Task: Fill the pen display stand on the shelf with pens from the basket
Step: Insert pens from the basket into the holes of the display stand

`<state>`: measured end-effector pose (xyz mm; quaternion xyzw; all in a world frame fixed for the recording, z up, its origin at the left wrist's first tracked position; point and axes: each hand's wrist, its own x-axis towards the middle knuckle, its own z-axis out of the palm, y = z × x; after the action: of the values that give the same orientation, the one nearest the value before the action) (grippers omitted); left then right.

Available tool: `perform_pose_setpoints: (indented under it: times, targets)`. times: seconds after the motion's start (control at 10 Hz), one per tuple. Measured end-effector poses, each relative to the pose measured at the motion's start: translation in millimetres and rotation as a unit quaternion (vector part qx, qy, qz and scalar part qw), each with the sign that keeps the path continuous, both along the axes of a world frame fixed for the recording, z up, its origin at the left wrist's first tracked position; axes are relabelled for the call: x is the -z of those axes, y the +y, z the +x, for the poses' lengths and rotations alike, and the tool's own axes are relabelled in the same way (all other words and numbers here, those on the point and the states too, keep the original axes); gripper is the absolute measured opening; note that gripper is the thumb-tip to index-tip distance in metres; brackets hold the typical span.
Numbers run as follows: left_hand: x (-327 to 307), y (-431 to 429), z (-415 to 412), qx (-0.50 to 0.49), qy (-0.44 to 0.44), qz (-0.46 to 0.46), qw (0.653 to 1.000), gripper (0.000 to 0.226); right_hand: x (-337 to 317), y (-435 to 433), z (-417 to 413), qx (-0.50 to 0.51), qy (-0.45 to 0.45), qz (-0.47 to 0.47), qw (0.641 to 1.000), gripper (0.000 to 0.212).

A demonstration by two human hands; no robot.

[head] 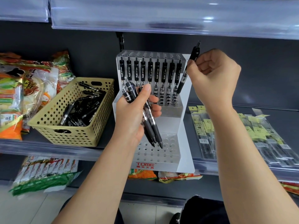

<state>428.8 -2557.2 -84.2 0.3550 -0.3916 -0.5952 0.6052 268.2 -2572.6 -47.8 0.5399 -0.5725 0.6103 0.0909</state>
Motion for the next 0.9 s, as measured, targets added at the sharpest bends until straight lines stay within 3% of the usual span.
perform_pose_setpoints:
  times: [0.4,0.9]
  targets:
    - [0.5,0.8,0.6,-0.001,-0.004,0.002,1.000,0.011,12.6,-5.1,3.8,0.029,0.040,0.125,0.991,0.012]
    - [0.4,-0.1,1.5,-0.002,-0.004,0.003,1.000,0.011,11.2,-9.0,5.1,0.032,0.031,0.193,0.980,0.012]
